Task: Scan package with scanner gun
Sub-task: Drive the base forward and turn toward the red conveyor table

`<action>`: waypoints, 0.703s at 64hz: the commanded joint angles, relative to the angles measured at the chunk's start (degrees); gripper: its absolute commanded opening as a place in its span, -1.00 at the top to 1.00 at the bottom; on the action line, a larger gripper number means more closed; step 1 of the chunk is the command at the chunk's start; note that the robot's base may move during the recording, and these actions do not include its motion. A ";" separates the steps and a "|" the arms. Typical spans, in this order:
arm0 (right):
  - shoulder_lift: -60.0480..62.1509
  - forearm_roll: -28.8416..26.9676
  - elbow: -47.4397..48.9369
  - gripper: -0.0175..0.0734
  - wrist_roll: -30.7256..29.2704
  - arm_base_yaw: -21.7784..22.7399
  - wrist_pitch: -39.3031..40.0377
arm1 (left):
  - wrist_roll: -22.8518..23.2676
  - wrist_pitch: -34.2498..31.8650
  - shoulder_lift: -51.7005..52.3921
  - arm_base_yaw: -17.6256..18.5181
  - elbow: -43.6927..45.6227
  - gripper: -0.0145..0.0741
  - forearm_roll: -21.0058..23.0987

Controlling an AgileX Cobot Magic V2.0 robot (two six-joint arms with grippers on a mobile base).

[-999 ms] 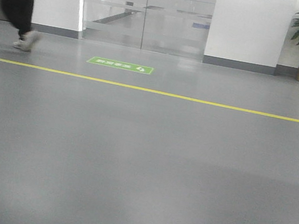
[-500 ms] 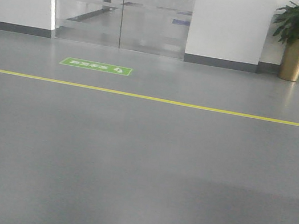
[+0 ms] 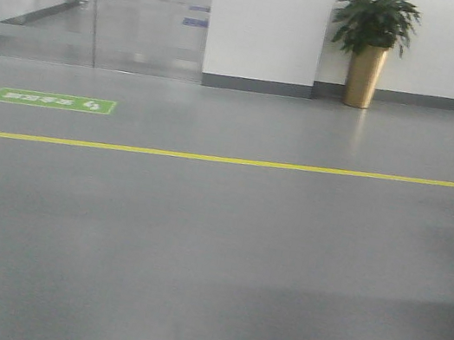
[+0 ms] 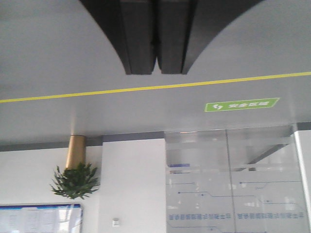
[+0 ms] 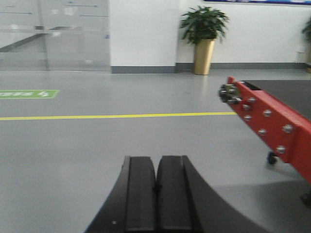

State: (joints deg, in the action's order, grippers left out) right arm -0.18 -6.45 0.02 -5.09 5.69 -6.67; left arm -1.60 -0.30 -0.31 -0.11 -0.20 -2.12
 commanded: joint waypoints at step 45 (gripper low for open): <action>0.18 0.49 -0.02 0.95 -0.08 0.27 1.54 | -0.12 -0.99 0.31 -0.24 0.20 0.92 0.40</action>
State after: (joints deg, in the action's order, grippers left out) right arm -0.18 -6.45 0.02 -5.09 5.69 -6.54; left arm -1.60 -0.30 -0.31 -0.11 -0.20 -2.12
